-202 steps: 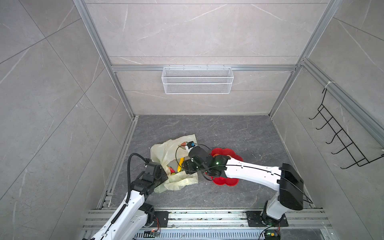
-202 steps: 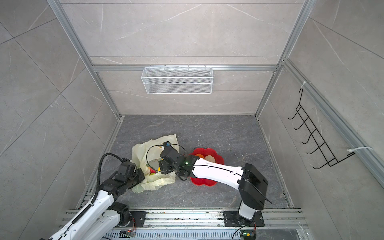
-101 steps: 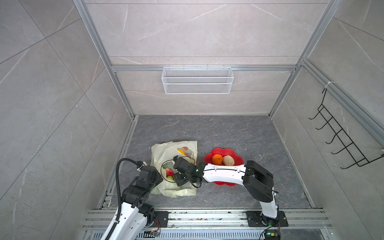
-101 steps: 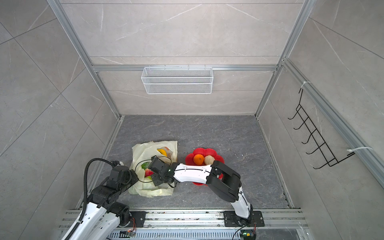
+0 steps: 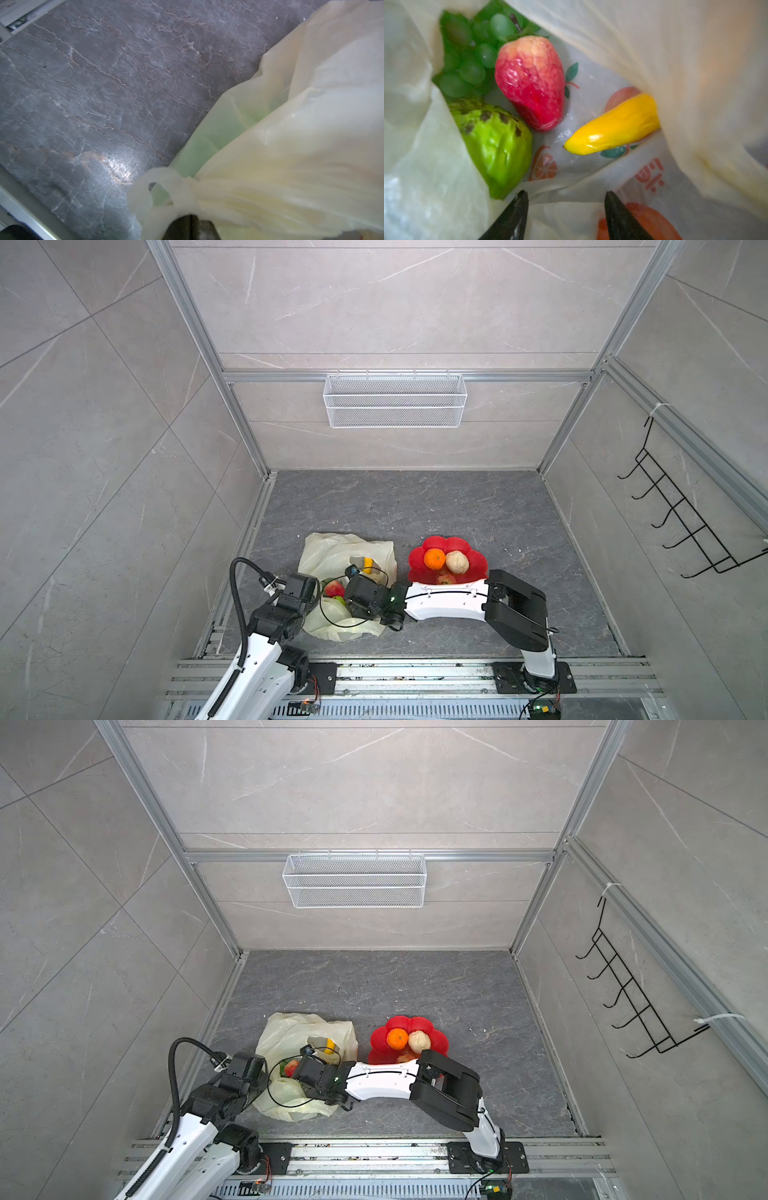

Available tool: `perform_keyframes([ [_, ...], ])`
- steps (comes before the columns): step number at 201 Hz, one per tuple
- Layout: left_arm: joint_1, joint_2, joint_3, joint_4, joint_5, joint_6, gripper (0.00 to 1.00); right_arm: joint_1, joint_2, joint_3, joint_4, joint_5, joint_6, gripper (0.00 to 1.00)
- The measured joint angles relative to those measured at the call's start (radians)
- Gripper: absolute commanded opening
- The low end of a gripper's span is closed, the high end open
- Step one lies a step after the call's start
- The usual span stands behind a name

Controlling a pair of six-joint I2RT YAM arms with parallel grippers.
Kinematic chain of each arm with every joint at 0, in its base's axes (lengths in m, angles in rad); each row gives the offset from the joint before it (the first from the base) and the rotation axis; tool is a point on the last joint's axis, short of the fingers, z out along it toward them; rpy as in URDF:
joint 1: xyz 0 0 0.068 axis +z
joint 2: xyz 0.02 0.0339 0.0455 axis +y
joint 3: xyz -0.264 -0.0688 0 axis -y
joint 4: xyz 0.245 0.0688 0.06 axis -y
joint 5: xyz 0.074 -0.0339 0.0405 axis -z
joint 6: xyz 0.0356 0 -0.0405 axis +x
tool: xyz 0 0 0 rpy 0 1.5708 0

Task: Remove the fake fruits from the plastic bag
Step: 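Grasp the red-yellow pear with green leaf using the right gripper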

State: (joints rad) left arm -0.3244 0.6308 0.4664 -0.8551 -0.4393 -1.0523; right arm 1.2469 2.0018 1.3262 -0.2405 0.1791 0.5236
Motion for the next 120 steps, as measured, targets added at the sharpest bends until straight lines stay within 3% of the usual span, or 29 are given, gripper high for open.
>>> perform_keyframes([
  [62, 0.000, -0.021, 0.000, -0.033, -0.024, -0.046, 0.03, -0.063, -0.044, 0.064, 0.010, -0.036, 0.001, 0.63],
  [120, 0.000, -0.082, -0.007, -0.043, -0.001, -0.052, 0.04, -0.062, 0.090, 0.282, -0.032, -0.083, 0.031, 0.62],
])
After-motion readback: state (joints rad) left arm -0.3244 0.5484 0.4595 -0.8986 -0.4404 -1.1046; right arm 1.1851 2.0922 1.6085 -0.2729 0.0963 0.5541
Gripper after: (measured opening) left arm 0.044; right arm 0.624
